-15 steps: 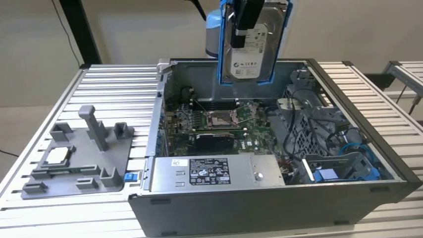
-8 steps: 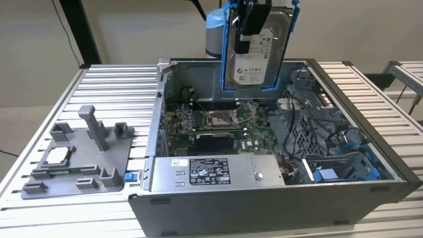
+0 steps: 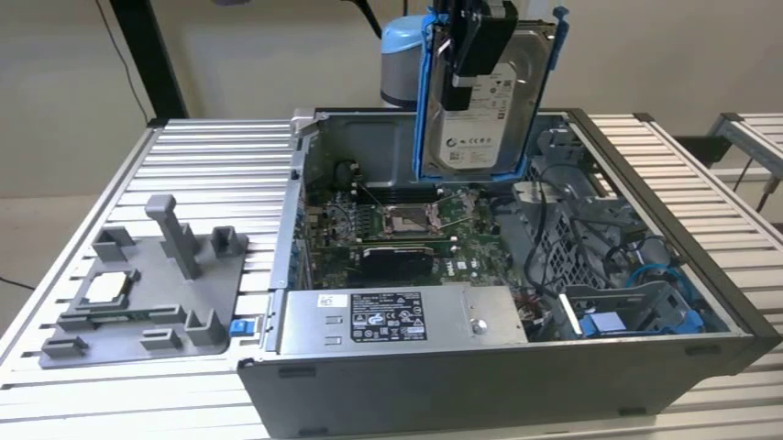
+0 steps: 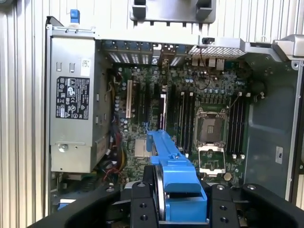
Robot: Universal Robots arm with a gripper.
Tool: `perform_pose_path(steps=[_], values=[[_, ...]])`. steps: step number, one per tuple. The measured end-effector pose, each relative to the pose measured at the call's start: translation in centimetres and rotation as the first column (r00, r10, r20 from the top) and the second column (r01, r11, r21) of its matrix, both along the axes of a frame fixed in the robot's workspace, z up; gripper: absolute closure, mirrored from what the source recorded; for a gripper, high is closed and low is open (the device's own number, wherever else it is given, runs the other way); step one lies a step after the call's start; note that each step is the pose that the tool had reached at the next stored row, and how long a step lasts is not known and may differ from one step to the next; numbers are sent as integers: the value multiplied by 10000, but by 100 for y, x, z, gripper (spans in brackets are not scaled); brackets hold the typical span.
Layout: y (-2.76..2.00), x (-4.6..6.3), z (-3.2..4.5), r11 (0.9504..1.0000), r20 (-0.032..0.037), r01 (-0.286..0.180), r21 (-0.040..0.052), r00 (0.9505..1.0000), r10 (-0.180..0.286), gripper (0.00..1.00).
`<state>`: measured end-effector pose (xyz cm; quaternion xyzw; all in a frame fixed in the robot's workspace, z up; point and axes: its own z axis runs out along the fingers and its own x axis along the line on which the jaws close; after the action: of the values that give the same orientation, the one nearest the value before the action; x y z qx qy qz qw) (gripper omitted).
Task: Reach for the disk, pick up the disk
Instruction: 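Pick up the disk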
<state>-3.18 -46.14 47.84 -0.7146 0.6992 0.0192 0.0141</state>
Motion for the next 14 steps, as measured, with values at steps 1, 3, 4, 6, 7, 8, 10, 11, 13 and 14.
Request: perform_pose_path(steps=[1, 3, 4, 6, 7, 8, 10, 11, 13, 14], values=[[-29, 6, 0, 10000, -3, 1, 0, 10000, -1, 100], [-85, 17, 0, 10000, -11, 2, 0, 10000, -2, 100], [-114, 23, 0, 10000, -14, 2, 1, 10000, -2, 100], [-172, 34, 0, 10000, -22, 4, -1, 10000, -4, 100], [-200, 40, 0, 10000, -25, 3, 1, 10000, -3, 100], [-229, 45, 0, 10000, -28, 5, 1, 10000, -5, 100], [-286, 56, 0, 10000, -35, 7, 0, 10000, -7, 100], [-315, 62, 0, 10000, -38, 7, 0, 10000, -7, 100], [-371, 72, 0, 10000, -44, 9, 1, 10000, -9, 100], [-400, 77, 0, 10000, -46, 11, 1, 10000, -11, 100]])
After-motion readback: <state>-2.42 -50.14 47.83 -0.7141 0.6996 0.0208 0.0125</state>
